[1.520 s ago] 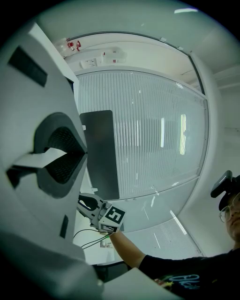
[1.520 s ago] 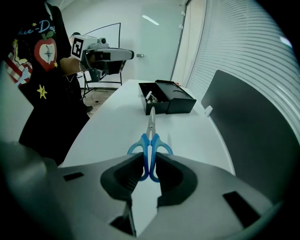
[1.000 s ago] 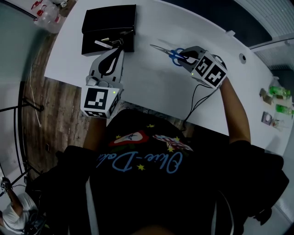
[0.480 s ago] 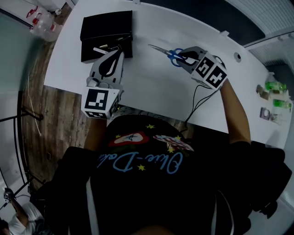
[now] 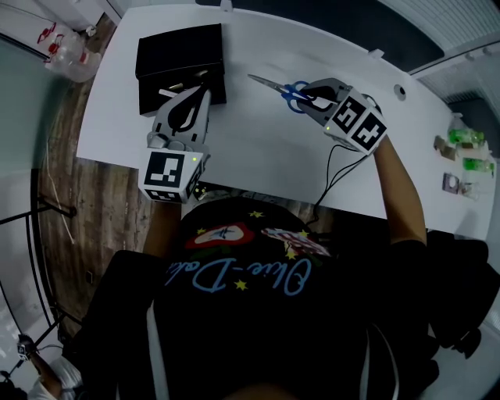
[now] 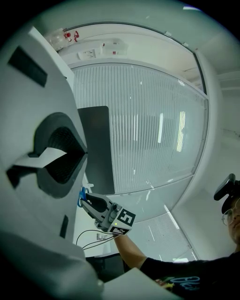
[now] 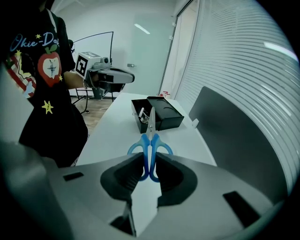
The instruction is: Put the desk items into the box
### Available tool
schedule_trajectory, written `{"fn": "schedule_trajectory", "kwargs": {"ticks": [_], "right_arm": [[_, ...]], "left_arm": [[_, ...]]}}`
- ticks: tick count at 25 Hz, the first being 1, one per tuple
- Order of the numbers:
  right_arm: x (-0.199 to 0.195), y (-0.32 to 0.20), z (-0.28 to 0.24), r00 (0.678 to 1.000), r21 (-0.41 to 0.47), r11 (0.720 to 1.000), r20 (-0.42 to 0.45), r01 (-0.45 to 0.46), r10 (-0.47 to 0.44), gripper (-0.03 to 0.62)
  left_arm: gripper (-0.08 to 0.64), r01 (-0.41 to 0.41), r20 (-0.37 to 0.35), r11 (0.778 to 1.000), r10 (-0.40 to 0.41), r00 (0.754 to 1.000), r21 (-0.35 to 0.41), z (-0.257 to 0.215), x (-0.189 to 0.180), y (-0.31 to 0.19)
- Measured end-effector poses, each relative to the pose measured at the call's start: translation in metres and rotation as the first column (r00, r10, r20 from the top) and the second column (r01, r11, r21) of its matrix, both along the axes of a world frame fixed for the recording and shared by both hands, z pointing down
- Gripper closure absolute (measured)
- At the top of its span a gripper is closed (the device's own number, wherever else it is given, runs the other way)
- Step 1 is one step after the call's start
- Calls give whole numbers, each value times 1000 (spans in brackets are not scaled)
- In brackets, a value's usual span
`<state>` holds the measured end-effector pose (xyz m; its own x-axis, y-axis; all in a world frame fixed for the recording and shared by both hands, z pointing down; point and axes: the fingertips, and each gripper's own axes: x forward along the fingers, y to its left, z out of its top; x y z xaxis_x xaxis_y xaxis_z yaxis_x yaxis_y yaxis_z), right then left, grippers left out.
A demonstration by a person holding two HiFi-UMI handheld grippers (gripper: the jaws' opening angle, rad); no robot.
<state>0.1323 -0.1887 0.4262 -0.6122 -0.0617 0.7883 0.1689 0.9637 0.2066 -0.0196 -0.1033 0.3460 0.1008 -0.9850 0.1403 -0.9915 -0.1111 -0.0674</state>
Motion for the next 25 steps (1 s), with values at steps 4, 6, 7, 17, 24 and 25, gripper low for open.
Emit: {"fn": "schedule_trajectory", "kwargs": {"ticks": [4,6,7,17,24,25], "right_arm": [[-1,0,-6,1000,7,1000,11,-15,15,503],[-2,1,-8,1000,12,1000,15,-23,22,503],[-3,1,-9,1000,14,1000,17,-26,26,503],[-5,6,-18,998,27,998,25,-55,55,503],[-17,12,-21,998,29,998,30,-59,58,503],[-20,14,-21,998,29,998,31,-58,57,503]], "left_arm": [[554,-24,11,1000,24,1000,0,0,0,-2],[554,-32,17,999,32,999,-3,0,0,-3],[554,-34,19,999,34,999,-7,0,-1,-3],[554,-60,10,998,60,998,-6,-2,-4,-3],[554,-57,-3,998,57,998,8,-6,-17,2],[554,-57,-2,998,57,998,10,-6,-19,4]]}}
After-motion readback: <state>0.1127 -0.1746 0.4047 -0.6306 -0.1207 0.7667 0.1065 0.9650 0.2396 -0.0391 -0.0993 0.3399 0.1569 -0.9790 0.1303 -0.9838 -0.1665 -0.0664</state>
